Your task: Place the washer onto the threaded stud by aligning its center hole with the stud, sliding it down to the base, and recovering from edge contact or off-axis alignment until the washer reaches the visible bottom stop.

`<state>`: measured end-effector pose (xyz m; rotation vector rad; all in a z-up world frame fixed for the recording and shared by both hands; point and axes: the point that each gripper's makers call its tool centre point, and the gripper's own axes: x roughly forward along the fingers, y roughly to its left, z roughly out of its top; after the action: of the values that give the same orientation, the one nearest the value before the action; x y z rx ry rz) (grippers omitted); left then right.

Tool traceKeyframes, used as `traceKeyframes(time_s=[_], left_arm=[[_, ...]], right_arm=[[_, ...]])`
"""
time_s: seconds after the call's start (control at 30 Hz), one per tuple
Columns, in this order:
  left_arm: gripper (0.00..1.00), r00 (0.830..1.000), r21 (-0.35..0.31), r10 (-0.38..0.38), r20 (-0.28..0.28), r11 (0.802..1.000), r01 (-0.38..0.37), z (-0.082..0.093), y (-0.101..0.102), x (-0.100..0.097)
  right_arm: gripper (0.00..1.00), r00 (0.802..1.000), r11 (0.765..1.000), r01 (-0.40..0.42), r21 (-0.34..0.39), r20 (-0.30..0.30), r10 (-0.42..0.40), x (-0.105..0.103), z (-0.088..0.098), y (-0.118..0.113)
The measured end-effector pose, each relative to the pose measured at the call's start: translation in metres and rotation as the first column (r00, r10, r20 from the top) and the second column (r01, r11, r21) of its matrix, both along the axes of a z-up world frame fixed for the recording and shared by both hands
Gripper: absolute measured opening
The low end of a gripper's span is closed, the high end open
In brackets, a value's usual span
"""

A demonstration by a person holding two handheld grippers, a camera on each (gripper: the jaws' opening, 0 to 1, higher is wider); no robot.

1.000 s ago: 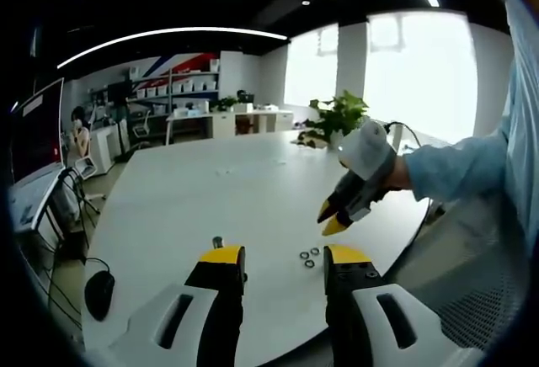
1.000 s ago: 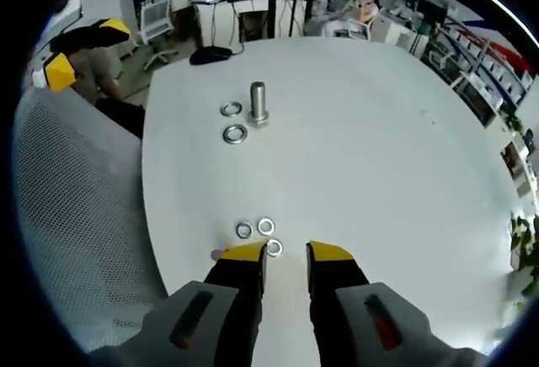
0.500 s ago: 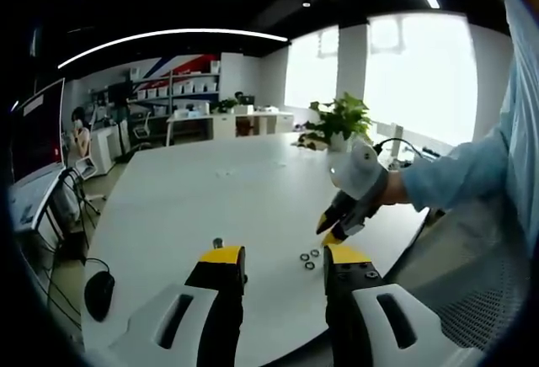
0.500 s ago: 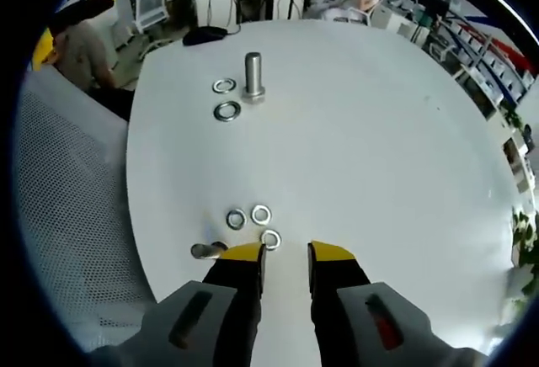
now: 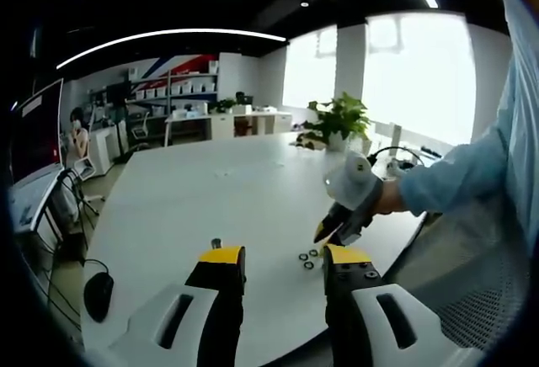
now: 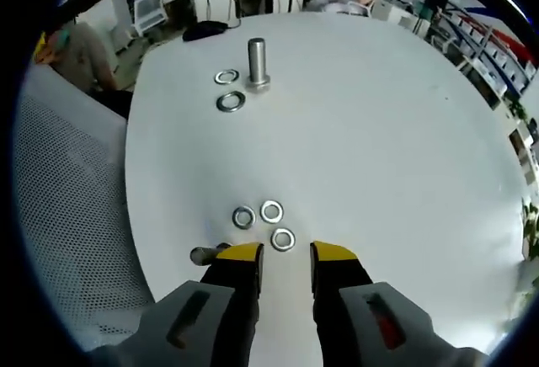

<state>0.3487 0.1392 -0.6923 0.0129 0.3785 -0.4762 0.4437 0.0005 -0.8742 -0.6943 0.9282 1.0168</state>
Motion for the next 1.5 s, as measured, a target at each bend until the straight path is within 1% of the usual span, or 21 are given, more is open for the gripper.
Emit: traceKeyframes(time_s=[0.03,0.07,0.1,0.17,0.2,0.4,0.47,0.57,0.63,0.7,0.87,1.0,1.13,1.23,1.3,1.5], left_arm=[[0.35,1.000,0.000,0.000,0.001,1.000,0.000,0.0002,0.0000,0.0002],[0.35,1.000,-0.001,0.000,0.001,1.000,0.000,0.0003,-0.0001,0.0000],[0.35,1.000,-0.001,0.000,0.001,1.000,0.000,0.0003,0.0000,0.0002],[0.35,1.000,-0.003,0.001,0.002,1.000,-0.001,0.0005,0.0003,0.0003],[0.35,1.000,-0.003,0.002,0.002,1.000,-0.002,0.0006,0.0002,0.0002],[0.35,1.000,-0.001,0.000,0.001,1.000,0.000,0.0005,-0.0001,-0.0001],[0.35,1.000,-0.002,0.000,0.001,1.000,0.000,0.0004,-0.0002,-0.0002],[0.35,1.000,0.001,-0.002,0.000,1.000,0.002,0.0001,-0.0004,-0.0002],[0.35,1.000,0.000,-0.001,0.000,1.000,0.001,0.0001,-0.0005,-0.0002],[0.35,1.000,0.000,-0.001,0.000,1.000,0.001,0.0002,-0.0004,-0.0003],[0.35,1.000,-0.001,0.004,0.002,1.000,-0.004,0.0006,0.0003,0.0000],[0.35,1.000,-0.001,0.005,0.002,1.000,-0.005,0.0004,0.0005,0.0002],[0.35,1.000,-0.002,0.007,0.002,1.000,-0.007,0.0005,0.0009,0.0005],[0.35,1.000,-0.001,0.007,0.001,1.000,-0.007,0.0004,0.0009,0.0007],[0.35,1.000,0.000,0.006,0.000,1.000,-0.006,0.0002,0.0008,0.0007],[0.35,1.000,0.001,0.006,-0.004,1.000,-0.006,-0.0007,0.0007,0.0007]], right_arm=[[0.24,1.000,1.000,-0.002,-0.008,0.008,0.002,0.0005,-0.0027,-0.0011],[0.24,1.000,1.000,0.001,-0.005,0.009,-0.001,0.0010,-0.0014,-0.0025],[0.24,1.000,0.999,0.026,0.032,0.007,-0.026,0.0048,-0.0007,0.0005],[0.24,0.999,0.998,0.045,0.035,-0.011,-0.045,0.0054,-0.0017,-0.0019],[0.23,0.999,0.997,0.054,0.050,-0.012,-0.053,0.0060,-0.0013,-0.0009],[0.21,0.999,0.997,0.046,0.055,-0.018,-0.045,0.0042,-0.0022,0.0014],[0.19,0.998,0.996,0.051,0.069,-0.040,-0.048,0.0026,-0.0028,0.0029],[0.18,0.999,0.997,0.043,0.069,-0.028,-0.041,0.0024,-0.0024,0.0034],[0.15,0.999,0.996,0.047,0.074,-0.025,-0.045,0.0029,-0.0026,0.0041],[0.15,0.999,0.996,0.039,0.075,-0.020,-0.038,0.0029,-0.0027,0.0047],[0.15,0.999,0.996,0.048,0.082,-0.025,-0.046,0.0024,-0.0024,0.0052],[0.15,0.999,0.996,0.050,0.071,-0.024,-0.048,0.0016,-0.0022,0.0061],[0.15,0.996,0.995,0.077,0.069,-0.043,-0.074,0.0014,-0.0022,0.0050],[0.14,0.997,0.997,0.068,0.044,-0.041,-0.066,0.0017,-0.0024,0.0016],[0.14,0.997,0.997,0.069,0.046,-0.051,-0.066,0.0011,-0.0017,0.0010],[0.14,0.996,0.995,0.075,0.064,-0.047,-0.072,0.0043,0.0062,0.0028]])
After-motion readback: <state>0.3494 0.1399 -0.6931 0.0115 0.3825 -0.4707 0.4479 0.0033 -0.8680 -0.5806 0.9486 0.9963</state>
